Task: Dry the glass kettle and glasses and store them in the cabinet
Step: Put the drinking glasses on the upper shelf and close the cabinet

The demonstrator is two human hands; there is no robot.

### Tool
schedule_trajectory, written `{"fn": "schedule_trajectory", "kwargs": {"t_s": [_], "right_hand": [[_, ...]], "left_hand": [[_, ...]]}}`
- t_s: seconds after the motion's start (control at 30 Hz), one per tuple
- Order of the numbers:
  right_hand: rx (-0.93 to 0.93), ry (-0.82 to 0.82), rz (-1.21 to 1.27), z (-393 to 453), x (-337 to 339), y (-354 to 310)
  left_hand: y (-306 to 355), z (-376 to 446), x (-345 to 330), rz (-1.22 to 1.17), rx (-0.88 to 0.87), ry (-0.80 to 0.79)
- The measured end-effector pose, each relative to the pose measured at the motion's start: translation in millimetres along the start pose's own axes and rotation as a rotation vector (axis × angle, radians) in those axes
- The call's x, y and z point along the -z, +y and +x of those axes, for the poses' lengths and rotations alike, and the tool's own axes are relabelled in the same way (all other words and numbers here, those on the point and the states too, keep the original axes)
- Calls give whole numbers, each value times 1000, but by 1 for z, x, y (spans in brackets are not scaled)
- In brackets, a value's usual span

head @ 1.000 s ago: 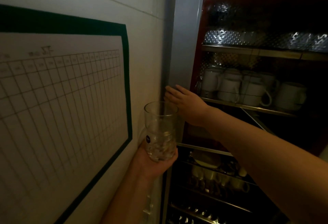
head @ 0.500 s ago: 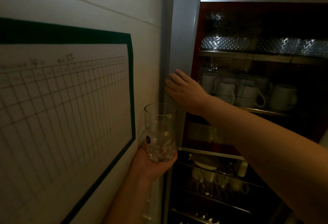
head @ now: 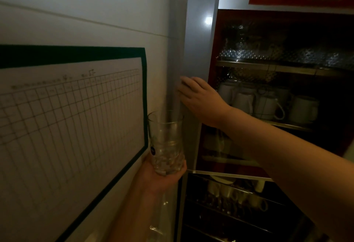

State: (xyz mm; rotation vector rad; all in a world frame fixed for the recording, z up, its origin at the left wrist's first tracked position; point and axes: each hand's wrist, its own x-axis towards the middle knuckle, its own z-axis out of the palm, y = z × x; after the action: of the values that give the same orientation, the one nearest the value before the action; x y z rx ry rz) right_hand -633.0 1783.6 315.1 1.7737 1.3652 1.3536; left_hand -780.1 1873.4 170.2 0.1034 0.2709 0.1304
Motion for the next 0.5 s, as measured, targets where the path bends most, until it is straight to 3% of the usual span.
{"fn": "schedule_trajectory", "kwargs": {"t_s": [0.23, 0.5], "right_hand": [[-39, -80, 8, 3, 16, 6], [-60, 52, -93, 1, 39, -6]], "left_hand": [[-3, -8, -4, 21, -11, 16], [-4, -11, -2, 46, -50, 17]]}}
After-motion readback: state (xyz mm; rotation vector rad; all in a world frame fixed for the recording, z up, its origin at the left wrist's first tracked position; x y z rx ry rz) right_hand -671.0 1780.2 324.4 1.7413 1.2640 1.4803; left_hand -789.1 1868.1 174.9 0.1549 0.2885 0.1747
